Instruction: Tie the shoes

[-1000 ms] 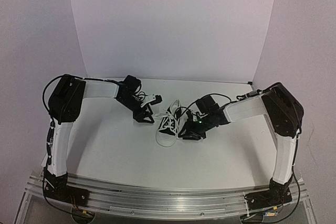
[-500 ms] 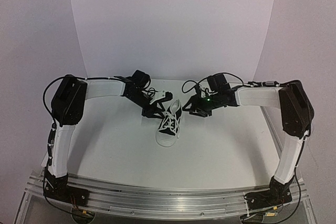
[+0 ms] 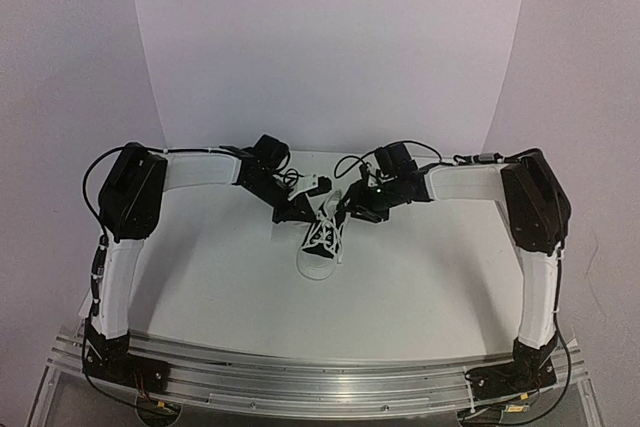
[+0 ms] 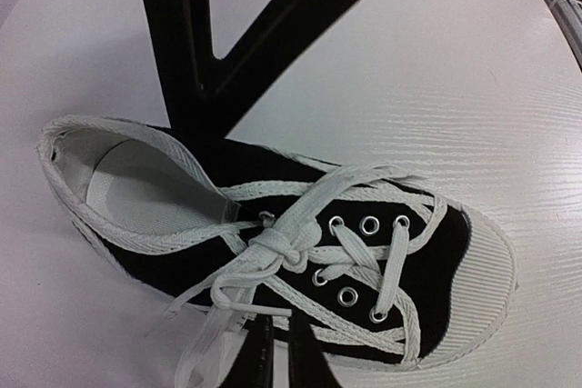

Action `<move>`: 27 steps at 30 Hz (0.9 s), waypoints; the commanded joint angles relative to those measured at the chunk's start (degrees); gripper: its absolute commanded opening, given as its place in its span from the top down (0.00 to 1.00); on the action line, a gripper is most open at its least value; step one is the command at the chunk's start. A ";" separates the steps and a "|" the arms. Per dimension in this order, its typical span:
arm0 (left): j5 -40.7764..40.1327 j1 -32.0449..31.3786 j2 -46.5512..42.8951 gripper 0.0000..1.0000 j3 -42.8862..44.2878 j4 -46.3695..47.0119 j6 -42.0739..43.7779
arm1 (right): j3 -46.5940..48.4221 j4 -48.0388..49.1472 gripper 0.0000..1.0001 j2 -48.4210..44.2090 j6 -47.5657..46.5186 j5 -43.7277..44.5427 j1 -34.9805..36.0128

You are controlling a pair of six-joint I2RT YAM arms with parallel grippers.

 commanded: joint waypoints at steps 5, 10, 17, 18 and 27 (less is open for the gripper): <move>-3.13 -0.31 -1.57 1.00 0.57 -1.46 -2.71 | 5.00 -0.19 0.56 3.50 2.87 5.90 0.98; -2.56 -0.58 -4.81 1.00 -6.00 -2.36 -1.37 | 6.35 -0.16 0.59 4.95 3.17 6.08 0.97; -1.92 -2.33 -6.70 1.00 -11.44 -2.31 -1.72 | 8.23 -0.16 0.66 6.80 3.81 7.82 0.97; -1.83 -2.50 -6.81 1.00 -11.71 -2.38 -1.86 | 8.46 -0.16 0.66 7.02 3.93 8.06 0.97; -1.02 -2.74 -7.33 1.00 -9.77 -5.02 -5.64 | 8.64 -0.12 0.64 7.05 3.20 7.14 0.96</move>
